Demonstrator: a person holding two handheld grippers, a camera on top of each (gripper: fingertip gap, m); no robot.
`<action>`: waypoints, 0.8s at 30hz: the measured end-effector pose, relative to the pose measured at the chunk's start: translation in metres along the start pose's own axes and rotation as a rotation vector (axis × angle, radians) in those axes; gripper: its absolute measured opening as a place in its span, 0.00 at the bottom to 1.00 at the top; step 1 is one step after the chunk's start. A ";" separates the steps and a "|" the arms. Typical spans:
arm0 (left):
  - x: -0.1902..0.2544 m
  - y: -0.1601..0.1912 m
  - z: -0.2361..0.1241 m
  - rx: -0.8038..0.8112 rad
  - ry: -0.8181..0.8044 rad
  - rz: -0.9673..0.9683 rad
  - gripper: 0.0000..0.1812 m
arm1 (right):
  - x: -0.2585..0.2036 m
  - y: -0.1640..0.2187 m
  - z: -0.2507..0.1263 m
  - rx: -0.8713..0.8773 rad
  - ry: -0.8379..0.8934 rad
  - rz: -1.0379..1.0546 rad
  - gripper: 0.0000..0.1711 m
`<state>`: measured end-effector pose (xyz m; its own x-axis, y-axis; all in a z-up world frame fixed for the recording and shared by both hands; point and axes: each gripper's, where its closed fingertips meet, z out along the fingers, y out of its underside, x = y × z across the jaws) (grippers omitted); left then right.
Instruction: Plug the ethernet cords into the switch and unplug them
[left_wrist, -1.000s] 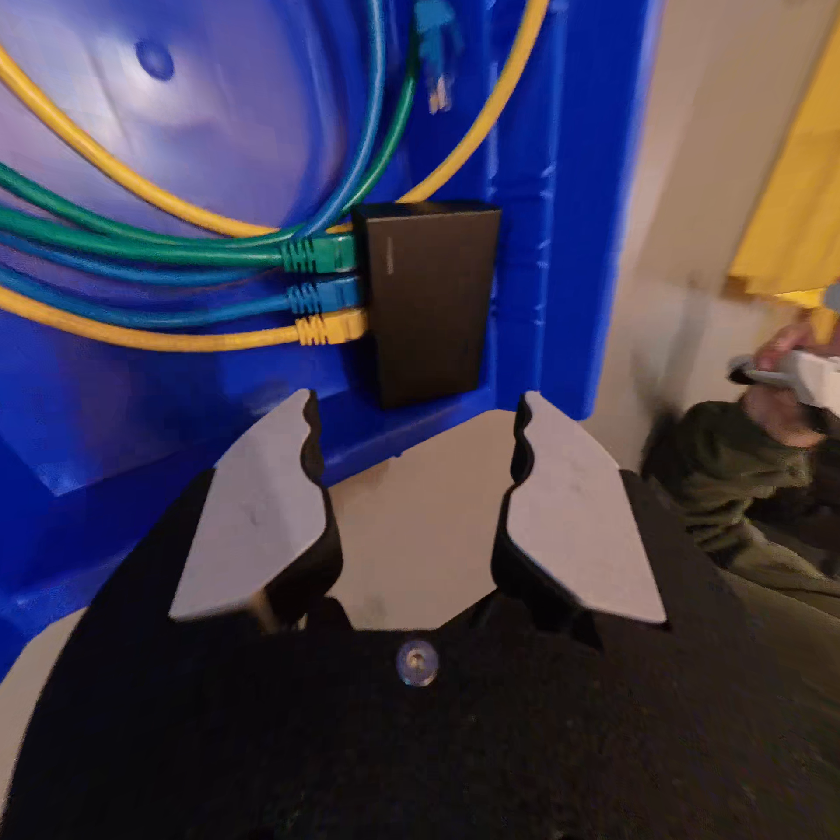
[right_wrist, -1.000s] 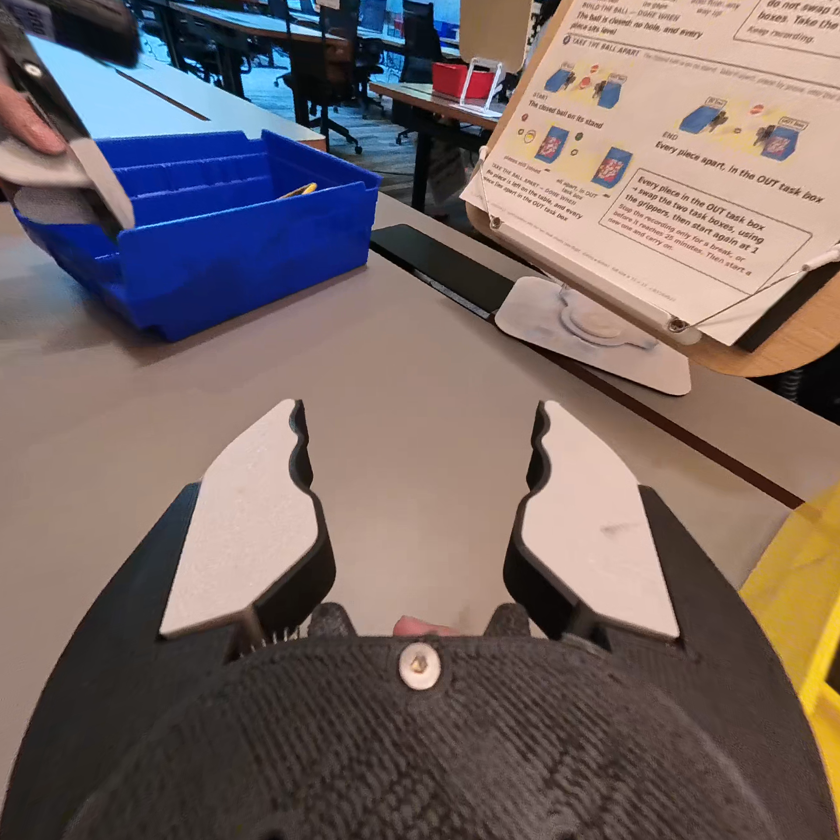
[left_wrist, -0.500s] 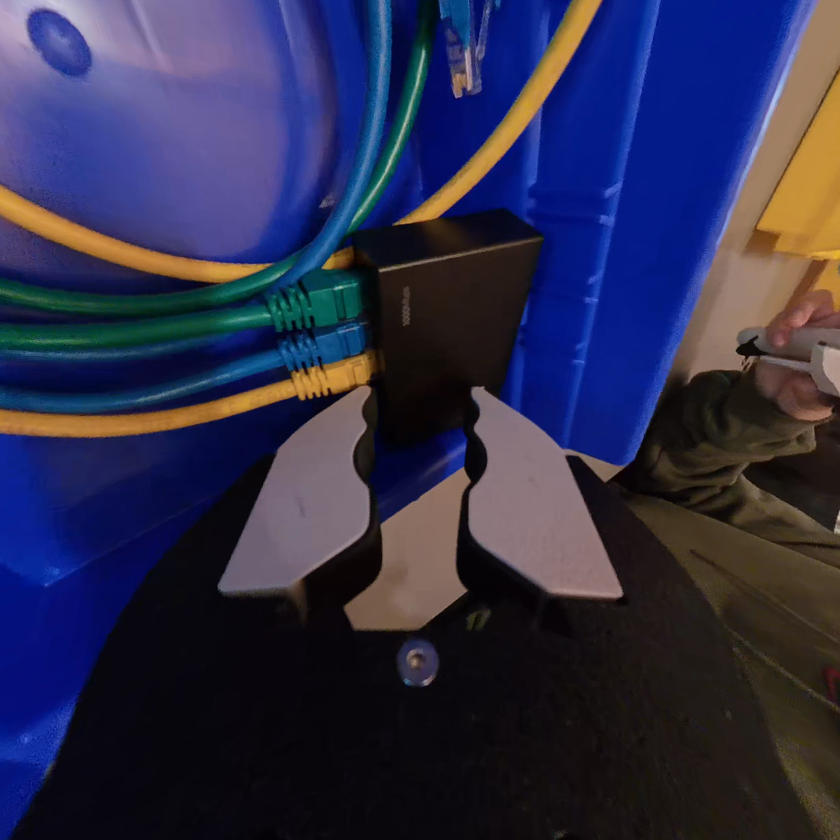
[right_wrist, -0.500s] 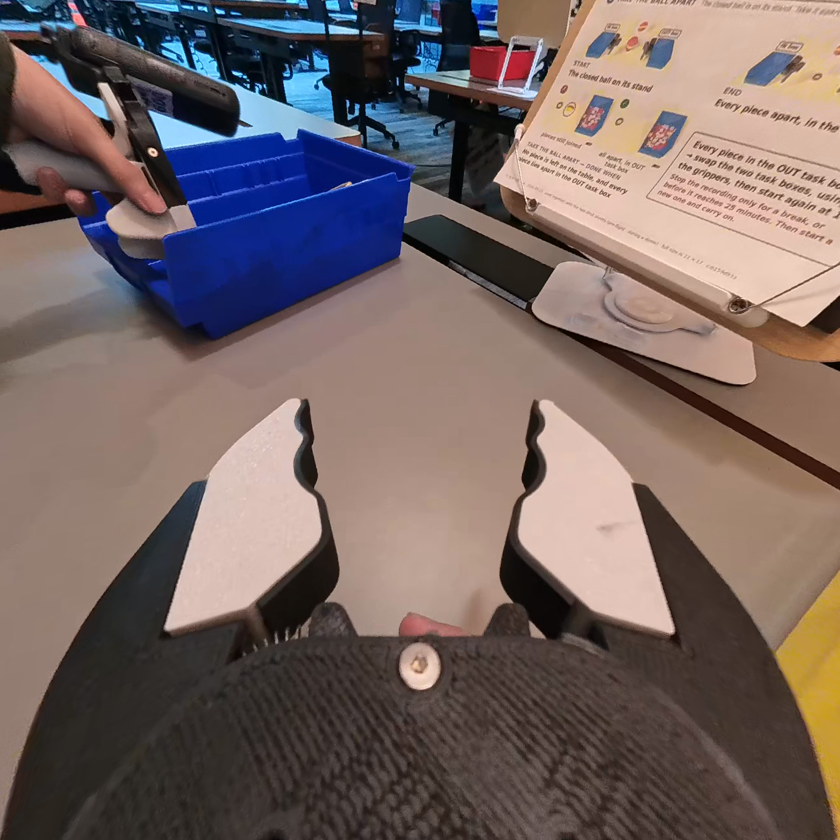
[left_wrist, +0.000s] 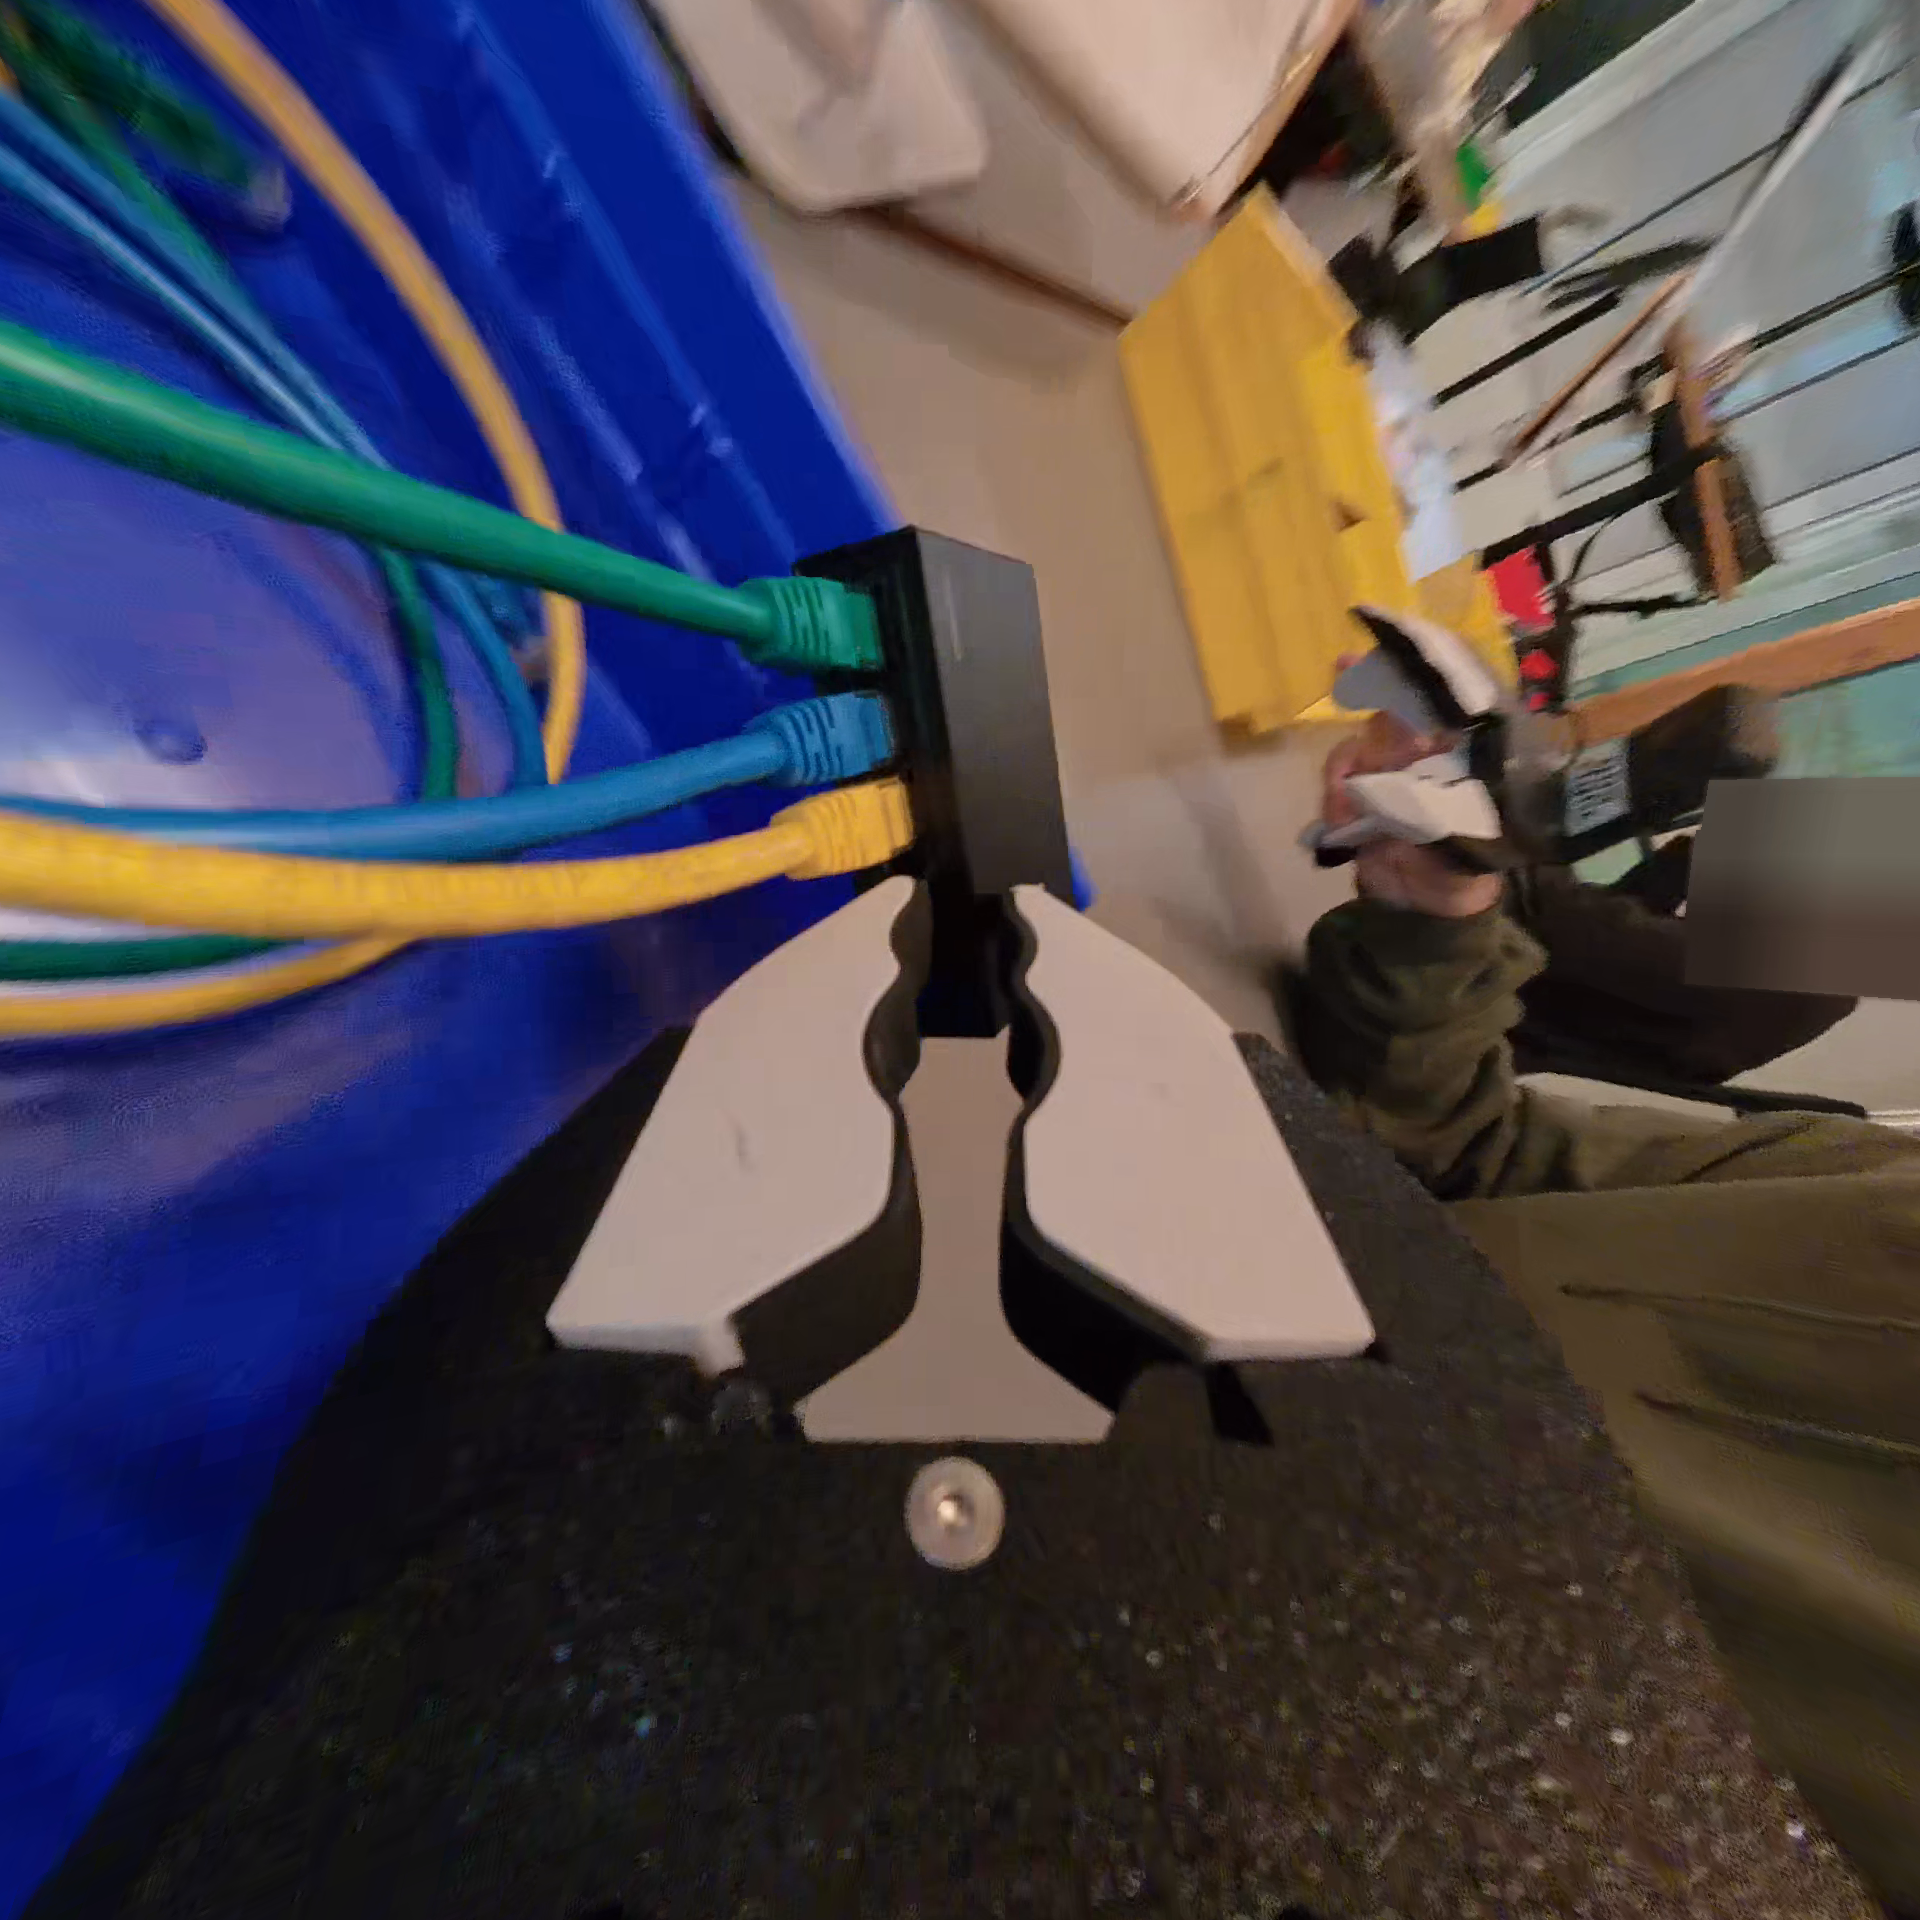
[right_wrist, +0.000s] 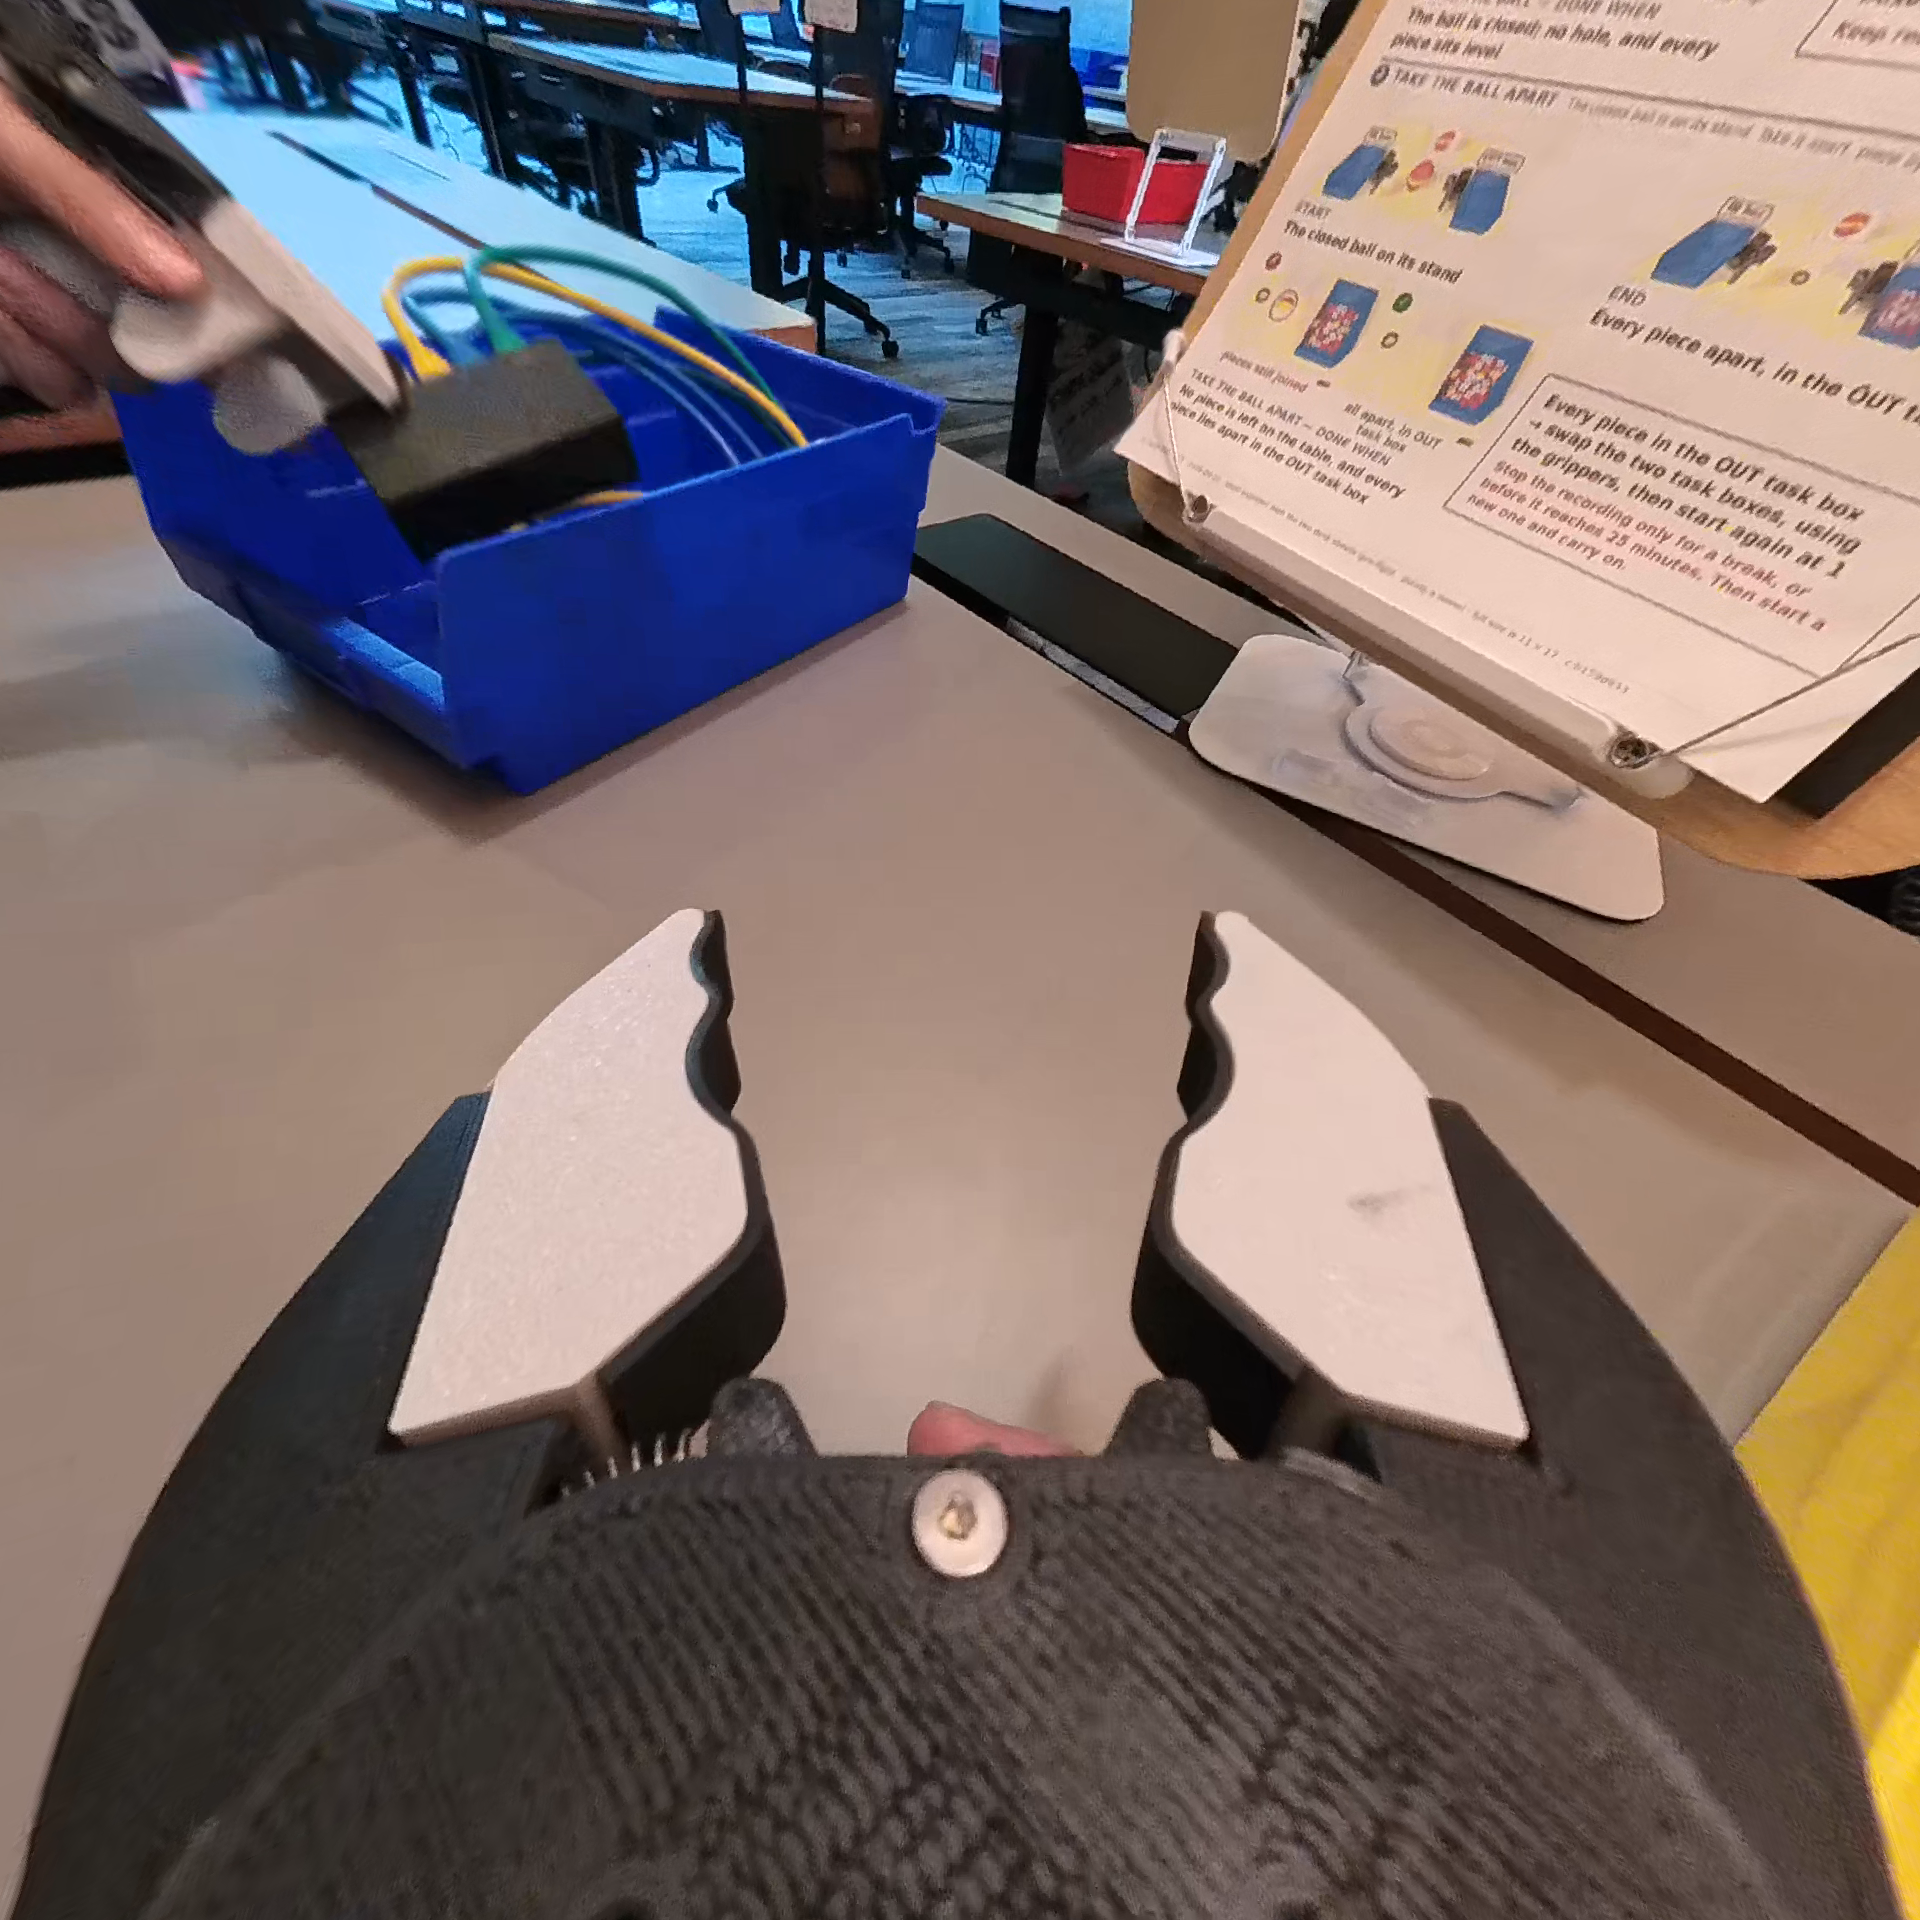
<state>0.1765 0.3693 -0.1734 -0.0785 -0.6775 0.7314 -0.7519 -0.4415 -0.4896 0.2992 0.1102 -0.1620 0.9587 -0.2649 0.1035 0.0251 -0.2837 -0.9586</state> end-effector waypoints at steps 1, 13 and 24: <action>0.010 -0.005 -0.005 0.042 0.026 0.019 0.06 | 0.000 -0.002 0.000 0.009 0.007 -0.008 0.49; 0.130 0.007 -0.058 0.092 0.080 0.373 0.07 | -0.083 -0.131 0.003 0.339 -0.399 0.239 0.45; 0.281 0.041 -0.081 -0.059 0.087 0.890 0.07 | -0.192 -0.255 -0.030 0.136 -0.902 0.111 0.35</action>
<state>0.0706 0.2082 0.0507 -0.6964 -0.7064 0.1271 -0.4211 0.2588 -0.8693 0.1003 0.2053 0.0706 0.8137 0.5518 -0.1828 -0.1022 -0.1737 -0.9795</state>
